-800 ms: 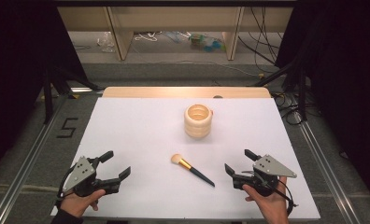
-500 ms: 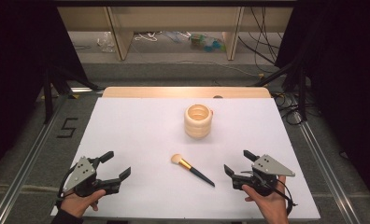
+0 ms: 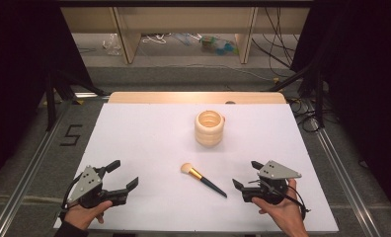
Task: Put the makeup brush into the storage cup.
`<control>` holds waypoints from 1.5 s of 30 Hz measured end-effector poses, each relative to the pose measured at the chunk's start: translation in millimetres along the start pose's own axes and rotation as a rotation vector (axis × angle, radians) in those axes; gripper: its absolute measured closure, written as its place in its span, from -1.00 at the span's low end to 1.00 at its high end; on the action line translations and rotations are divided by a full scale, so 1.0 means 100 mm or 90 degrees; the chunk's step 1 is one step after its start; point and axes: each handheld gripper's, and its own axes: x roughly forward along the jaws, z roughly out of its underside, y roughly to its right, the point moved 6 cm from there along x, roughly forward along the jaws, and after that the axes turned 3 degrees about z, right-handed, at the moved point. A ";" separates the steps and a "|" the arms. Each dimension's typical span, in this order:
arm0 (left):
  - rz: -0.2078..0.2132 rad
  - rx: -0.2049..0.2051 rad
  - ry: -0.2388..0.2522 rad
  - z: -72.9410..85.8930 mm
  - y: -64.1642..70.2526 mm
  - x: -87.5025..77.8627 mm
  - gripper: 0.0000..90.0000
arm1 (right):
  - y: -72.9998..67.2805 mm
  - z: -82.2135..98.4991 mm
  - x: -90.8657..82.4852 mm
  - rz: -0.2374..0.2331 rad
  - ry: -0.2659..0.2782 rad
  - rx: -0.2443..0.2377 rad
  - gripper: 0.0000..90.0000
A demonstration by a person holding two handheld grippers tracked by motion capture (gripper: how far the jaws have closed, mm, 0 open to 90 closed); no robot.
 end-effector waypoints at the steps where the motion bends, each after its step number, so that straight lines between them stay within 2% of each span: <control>1: 0.000 0.000 0.000 0.00 0.00 0.00 -0.64 | 0.00 0.00 0.01 -0.003 -0.009 -0.006 -0.65; 6: -0.001 -0.002 -0.003 0.00 -0.01 0.00 -0.64 | -0.01 0.00 0.06 -0.019 -0.052 -0.020 -0.63; 7: -0.001 -0.002 -0.003 0.00 -0.01 0.00 -0.64 | -0.01 0.00 0.06 -0.019 -0.052 -0.020 -0.63; 14: -0.001 -0.003 -0.004 0.01 0.00 0.01 -0.64 | -0.10 -0.08 0.19 -0.064 -0.115 -0.062 -0.55; 16: -0.002 -0.001 -0.005 0.01 0.00 0.01 -0.64 | -0.12 -0.10 0.23 -0.068 -0.143 -0.076 -0.52; 18: 0.003 -0.003 -0.001 0.01 0.00 0.02 -0.64 | -0.15 -0.12 0.28 -0.067 -0.153 -0.088 -0.51; 21: 0.000 -0.002 -0.005 0.01 0.00 0.01 -0.64 | -0.18 -0.15 0.34 -0.084 -0.182 -0.103 -0.50; 25: 0.001 -0.001 -0.005 0.01 0.00 0.01 -0.64 | -0.23 -0.18 0.44 -0.091 -0.209 -0.115 -0.48; 26: 0.001 0.000 -0.006 0.01 0.00 0.01 -0.64 | -0.23 -0.19 0.46 -0.099 -0.219 -0.125 -0.47; 27: 0.000 -0.001 -0.006 0.01 0.00 0.01 -0.64 | -0.25 -0.19 0.47 -0.102 -0.237 -0.120 -0.45; 34: 0.003 -0.001 -0.004 0.01 0.00 0.01 -0.64 | -0.30 -0.22 0.59 -0.120 -0.271 -0.154 -0.44; 45: 0.002 -0.001 -0.009 0.02 0.00 0.02 -0.64 | -0.37 -0.28 0.72 -0.144 -0.312 -0.168 -0.35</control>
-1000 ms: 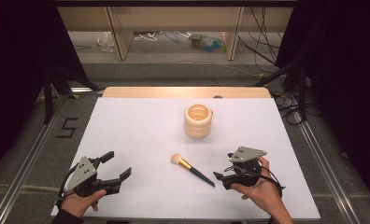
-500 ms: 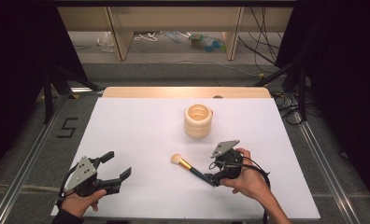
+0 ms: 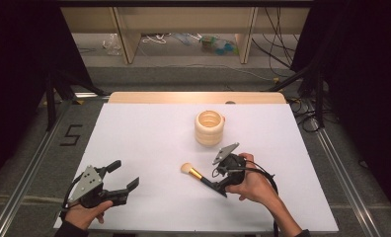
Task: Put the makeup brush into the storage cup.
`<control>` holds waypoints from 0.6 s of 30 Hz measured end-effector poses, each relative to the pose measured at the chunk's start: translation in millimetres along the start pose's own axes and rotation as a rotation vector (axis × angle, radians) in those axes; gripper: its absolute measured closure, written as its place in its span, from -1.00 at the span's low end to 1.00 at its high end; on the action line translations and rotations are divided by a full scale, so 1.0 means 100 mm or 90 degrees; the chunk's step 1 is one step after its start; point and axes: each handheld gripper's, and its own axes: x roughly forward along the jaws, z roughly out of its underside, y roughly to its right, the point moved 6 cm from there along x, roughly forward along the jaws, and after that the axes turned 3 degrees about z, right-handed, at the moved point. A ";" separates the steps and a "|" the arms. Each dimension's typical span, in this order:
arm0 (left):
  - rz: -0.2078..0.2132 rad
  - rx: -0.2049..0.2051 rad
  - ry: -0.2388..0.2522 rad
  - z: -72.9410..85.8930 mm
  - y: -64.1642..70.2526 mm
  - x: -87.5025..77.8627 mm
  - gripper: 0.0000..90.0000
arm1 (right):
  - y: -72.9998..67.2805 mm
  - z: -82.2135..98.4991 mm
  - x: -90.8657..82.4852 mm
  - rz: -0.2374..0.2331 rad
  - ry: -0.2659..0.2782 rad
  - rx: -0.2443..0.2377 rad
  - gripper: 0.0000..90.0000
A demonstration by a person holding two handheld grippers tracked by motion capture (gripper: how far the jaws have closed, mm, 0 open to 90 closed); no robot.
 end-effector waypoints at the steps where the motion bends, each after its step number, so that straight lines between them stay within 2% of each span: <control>1: 0.000 0.000 0.000 0.00 0.00 0.00 -0.64 | -0.01 -0.03 0.03 -0.005 -0.006 -0.007 -0.32; 12: 0.000 0.001 0.000 0.00 0.00 0.00 -0.64 | -0.07 -0.14 0.16 -0.020 -0.048 -0.022 -0.19; 18: 0.002 0.000 0.001 0.00 0.00 0.00 -0.64 | -0.07 -0.14 0.24 -0.023 -0.075 -0.006 -0.12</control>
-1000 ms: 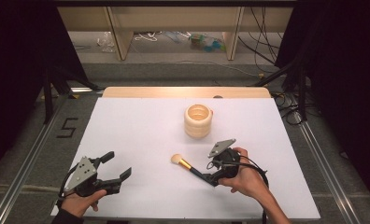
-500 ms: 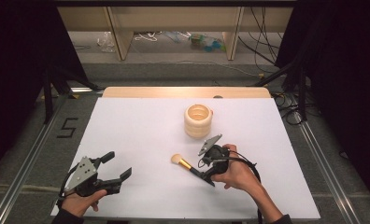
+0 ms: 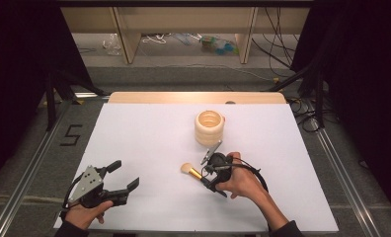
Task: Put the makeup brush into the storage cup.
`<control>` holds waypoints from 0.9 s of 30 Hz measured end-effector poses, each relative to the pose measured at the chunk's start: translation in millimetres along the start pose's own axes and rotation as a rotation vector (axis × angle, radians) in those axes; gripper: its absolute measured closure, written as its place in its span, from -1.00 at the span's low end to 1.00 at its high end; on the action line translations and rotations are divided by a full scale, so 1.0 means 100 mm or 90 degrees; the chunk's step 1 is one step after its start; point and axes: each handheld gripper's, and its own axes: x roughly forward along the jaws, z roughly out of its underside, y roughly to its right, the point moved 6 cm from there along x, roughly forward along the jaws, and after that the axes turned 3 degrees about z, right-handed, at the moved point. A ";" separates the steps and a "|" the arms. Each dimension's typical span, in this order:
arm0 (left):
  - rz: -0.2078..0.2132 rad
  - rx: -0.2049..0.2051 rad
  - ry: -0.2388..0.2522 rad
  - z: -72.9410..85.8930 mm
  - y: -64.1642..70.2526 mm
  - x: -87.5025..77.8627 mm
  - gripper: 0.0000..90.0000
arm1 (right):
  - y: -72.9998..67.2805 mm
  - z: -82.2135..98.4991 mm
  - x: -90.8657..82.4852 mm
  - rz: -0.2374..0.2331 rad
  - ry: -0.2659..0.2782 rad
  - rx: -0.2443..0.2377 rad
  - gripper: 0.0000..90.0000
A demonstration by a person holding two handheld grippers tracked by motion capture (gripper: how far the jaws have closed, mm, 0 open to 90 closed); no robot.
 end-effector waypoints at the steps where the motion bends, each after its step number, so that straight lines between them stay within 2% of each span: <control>1: 0.000 0.000 -0.001 0.00 0.00 0.00 -0.64 | 0.01 -0.01 0.01 -0.002 -0.002 -0.003 -0.10; 11: 0.001 0.003 0.002 0.00 0.00 0.00 -0.64 | 0.02 -0.04 0.13 -0.024 -0.029 0.005 0.08; 27: 0.001 -0.001 0.002 0.00 0.00 0.00 -0.63 | 0.01 -0.06 0.23 -0.033 -0.058 0.008 0.31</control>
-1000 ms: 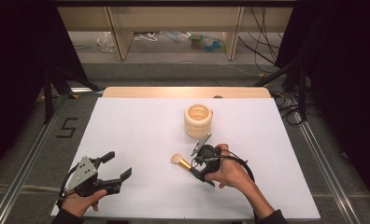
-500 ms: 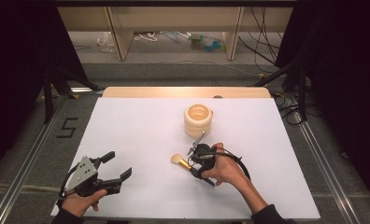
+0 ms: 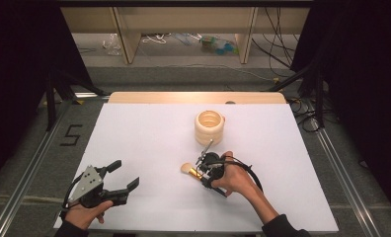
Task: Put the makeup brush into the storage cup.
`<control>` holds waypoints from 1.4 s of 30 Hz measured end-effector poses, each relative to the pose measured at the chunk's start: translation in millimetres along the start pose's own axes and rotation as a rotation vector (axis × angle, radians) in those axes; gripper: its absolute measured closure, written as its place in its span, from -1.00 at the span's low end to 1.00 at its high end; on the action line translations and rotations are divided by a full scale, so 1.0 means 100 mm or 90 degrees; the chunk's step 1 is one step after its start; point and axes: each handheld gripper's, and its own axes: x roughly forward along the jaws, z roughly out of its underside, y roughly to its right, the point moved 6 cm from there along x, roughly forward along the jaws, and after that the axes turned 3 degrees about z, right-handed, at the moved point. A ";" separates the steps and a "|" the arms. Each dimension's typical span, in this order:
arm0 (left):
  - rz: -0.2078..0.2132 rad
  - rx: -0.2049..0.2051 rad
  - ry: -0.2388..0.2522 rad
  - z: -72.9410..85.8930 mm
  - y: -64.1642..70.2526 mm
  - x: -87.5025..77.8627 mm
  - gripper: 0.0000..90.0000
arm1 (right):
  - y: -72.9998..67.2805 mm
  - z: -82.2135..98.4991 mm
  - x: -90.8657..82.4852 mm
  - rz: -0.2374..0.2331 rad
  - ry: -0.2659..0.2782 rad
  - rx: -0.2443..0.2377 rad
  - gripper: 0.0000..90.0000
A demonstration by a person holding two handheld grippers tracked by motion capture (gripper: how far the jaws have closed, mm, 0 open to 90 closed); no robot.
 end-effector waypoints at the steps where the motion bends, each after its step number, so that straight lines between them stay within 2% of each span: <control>1: 0.000 0.005 0.000 0.00 0.00 0.00 -0.63 | 0.00 -0.01 0.00 0.000 0.000 -0.001 0.32; 15: 0.001 0.002 -0.001 0.00 0.00 0.00 -0.63 | -0.02 -0.04 0.05 -0.006 -0.014 0.010 0.46; 21: 0.001 0.002 -0.001 0.00 -0.01 0.00 -0.63 | -0.02 -0.05 0.07 0.001 -0.025 0.017 0.51; 30: 0.003 0.001 0.005 -0.01 -0.01 0.00 -0.63 | -0.04 -0.07 0.07 0.018 -0.040 0.000 0.58; 35: 0.003 0.005 0.004 -0.01 -0.01 0.00 -0.63 | -0.05 -0.07 0.07 0.019 -0.050 0.009 0.61; 38: 0.003 0.005 0.005 -0.01 -0.01 0.00 -0.63 | -0.04 -0.07 0.07 0.020 -0.051 -0.002 0.64; 42: 0.001 0.004 0.001 -0.01 0.00 -0.01 -0.63 | -0.06 -0.08 0.08 0.028 -0.052 0.000 0.65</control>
